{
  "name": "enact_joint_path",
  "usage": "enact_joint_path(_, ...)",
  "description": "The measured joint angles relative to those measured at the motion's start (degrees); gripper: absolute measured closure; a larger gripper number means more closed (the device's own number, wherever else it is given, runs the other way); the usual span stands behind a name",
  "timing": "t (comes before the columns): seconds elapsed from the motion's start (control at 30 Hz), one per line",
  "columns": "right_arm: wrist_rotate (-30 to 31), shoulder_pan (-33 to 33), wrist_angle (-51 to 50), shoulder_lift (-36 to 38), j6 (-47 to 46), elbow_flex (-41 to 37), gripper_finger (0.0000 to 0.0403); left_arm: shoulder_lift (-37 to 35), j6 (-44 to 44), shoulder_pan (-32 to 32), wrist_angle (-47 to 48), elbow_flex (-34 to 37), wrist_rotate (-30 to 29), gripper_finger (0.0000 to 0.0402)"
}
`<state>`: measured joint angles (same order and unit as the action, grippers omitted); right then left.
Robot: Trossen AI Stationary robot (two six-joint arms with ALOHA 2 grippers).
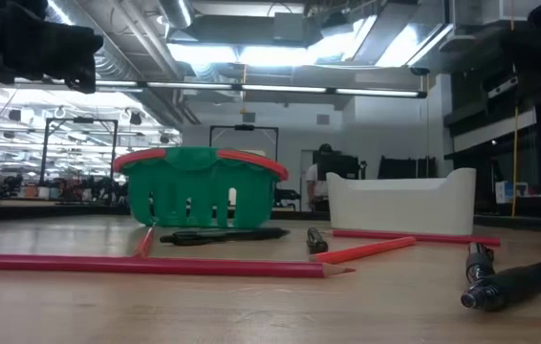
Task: Sort pens & pencils
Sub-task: Adjust the white bin
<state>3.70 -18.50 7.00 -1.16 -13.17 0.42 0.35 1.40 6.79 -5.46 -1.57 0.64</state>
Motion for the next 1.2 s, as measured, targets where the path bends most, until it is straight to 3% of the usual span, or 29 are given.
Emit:
enact_joint_path(0.23,1.1,-0.2,11.6,-6.1,-0.3,0.4,0.0385,3.3,-9.5,0.1,2.3,-4.7,-1.5,0.0345)
enact_joint_path(0.4,0.8,-0.2,10.0,-15.7,-0.3,8.2,0.0385,9.9,-11.9,2.1,4.0,-9.4,-1.6,0.0345)
enact_joint_path(0.6,-0.6,-0.2,-9.8,-34.7,-8.4,27.9,0.0385,23.0,-14.8,6.6,6.2,-17.1,-6.9,0.0345)
enact_joint_path(0.73,-2.4,-0.2,-26.9,-49.5,-13.3,40.8,0.0385,33.0,-18.9,10.3,13.4,-24.2,-14.5,0.0345)
enact_joint_path(0.83,-3.4,-0.2,-34.1,-59.1,-15.6,48.3,0.0385,39.5,-23.6,12.8,19.1,-29.7,-19.7,0.0345)
enact_joint_path(1.03,-8.6,-0.2,-42.4,-75.5,-22.8,55.9,0.0385,49.9,-33.8,17.5,28.2,-38.2,-22.9,0.0345)
enact_joint_path(1.2,-15.1,-0.2,-45.5,-85.1,-27.4,57.5,0.0385,55.9,-40.2,20.3,35.8,-42.6,-25.7,0.0345)
